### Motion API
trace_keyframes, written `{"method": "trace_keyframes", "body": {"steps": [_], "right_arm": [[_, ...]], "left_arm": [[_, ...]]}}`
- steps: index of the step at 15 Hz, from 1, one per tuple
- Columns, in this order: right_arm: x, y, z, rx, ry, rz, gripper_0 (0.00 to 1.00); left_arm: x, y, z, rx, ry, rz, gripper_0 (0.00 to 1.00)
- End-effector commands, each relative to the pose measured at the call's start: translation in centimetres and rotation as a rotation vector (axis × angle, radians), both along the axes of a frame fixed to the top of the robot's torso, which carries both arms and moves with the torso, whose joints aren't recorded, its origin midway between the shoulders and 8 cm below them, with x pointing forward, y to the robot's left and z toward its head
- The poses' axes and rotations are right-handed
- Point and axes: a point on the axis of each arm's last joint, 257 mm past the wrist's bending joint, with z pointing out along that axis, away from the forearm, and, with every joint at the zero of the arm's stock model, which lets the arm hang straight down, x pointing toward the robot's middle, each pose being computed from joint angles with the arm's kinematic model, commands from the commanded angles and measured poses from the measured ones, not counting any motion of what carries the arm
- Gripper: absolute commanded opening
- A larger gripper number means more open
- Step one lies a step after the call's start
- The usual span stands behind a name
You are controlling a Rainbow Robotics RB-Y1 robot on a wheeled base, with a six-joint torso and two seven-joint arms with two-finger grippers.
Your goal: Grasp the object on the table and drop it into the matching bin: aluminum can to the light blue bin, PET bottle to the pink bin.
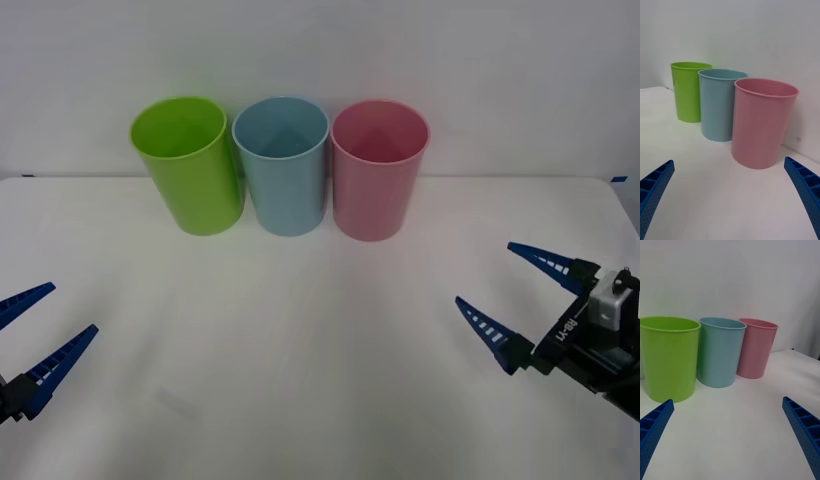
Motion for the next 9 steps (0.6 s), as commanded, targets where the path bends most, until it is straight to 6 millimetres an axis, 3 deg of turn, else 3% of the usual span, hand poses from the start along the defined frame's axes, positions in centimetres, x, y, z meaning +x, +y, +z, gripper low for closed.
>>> {"method": "trace_keyframes", "body": {"steps": [1, 5, 9], "right_arm": [[-2.0, -1.3, -0.5, 0.007, 0.025, 0.017, 1.0], [-4.2, -3.5, -1.0, 0.022, 0.052, 0.002, 1.0], [-5.0, -4.3, -1.3, 0.039, 0.053, -0.001, 1.0]], "left_arm": [[0.0, 0.0, 0.0, 0.0, 0.0, 0.0, 1.0], [0.0, 0.0, 0.0, 0.0, 0.0, 0.0, 1.0], [0.0, 0.0, 0.0, 0.0, 0.0, 0.0, 1.0]]}}
